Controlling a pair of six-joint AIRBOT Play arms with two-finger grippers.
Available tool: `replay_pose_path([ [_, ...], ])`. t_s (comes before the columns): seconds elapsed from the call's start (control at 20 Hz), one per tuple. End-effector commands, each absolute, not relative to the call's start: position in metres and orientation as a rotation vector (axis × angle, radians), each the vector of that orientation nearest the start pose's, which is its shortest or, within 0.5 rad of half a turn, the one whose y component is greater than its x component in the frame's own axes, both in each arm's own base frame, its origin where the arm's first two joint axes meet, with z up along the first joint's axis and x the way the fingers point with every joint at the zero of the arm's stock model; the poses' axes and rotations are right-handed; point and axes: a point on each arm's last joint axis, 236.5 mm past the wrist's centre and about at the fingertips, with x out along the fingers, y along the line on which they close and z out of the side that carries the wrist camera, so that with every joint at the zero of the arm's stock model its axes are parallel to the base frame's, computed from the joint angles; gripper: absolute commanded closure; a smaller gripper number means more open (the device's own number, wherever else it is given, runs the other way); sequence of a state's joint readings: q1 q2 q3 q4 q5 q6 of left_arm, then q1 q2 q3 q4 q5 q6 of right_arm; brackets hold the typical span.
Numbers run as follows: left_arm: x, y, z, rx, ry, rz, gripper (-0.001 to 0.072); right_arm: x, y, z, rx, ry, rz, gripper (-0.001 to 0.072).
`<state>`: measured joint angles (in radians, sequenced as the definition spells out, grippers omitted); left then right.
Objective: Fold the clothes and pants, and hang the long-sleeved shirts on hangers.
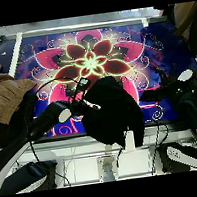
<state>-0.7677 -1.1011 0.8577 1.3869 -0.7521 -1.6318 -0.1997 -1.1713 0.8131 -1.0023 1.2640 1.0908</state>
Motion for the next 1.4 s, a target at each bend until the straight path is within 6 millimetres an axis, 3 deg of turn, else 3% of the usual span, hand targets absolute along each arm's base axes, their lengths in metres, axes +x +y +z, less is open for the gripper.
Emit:
replay_pose_path([
  [0.0,0.227,-0.305,-0.006,0.175,1.11,-0.787,0.0163,0.288,0.066,-0.035,0.334,1.398,0.469,0.0156],
  [0.15,0.203,-0.303,-0.023,0.248,1.199,-0.81,0.0163,0.288,0.066,-0.035,0.334,1.397,0.468,0.0157],
  [0.4,0.21,-0.295,-0.044,0.324,1.22,-0.778,0.017,0.289,0.065,-0.035,0.334,1.392,0.465,0.0156],
  [0.45,0.222,-0.287,-0.051,0.397,1.184,-0.756,0.0283,0.291,0.065,-0.035,0.332,1.386,0.461,0.0157],
  [0.5,0.24,-0.279,-0.056,0.48,1.132,-0.731,0.0532,0.294,0.064,-0.035,0.332,1.377,0.455,0.0157],
  [0.55,0.259,-0.272,-0.06,0.552,1.075,-0.704,0.0687,0.295,0.064,-0.035,0.334,1.37,0.452,0.0156],
  [0.6,0.278,-0.264,-0.062,0.567,1.041,-0.653,0.0695,0.296,0.064,-0.035,0.334,1.367,0.45,0.0156],
  [0.7,0.314,-0.225,-0.057,0.493,1.045,-0.441,0.0695,0.295,0.064,-0.035,0.334,1.37,0.452,0.0156],
  [0.8,0.343,-0.152,-0.031,0.46,1.061,-0.175,0.0695,0.296,0.064,-0.034,0.333,1.368,0.453,0.0156],
  [0.9,0.354,-0.069,0.008,0.452,1.045,0.053,0.0695,0.303,0.064,-0.033,0.351,1.342,0.435,0.0156],
  [1.0,0.351,-0.012,0.042,0.311,1.011,0.194,0.0696,0.33,0.061,-0.028,0.418,1.244,0.361,0.0156],
  [1.15,0.339,0.029,0.079,0.142,0.93,0.29,0.0696,0.365,0.084,-0.018,0.496,1.116,0.362,0.0157],
  [1.35,0.331,0.033,0.102,0.107,0.864,0.294,0.0696,0.372,0.145,-0.049,0.507,1.217,0.476,0.0157],
])
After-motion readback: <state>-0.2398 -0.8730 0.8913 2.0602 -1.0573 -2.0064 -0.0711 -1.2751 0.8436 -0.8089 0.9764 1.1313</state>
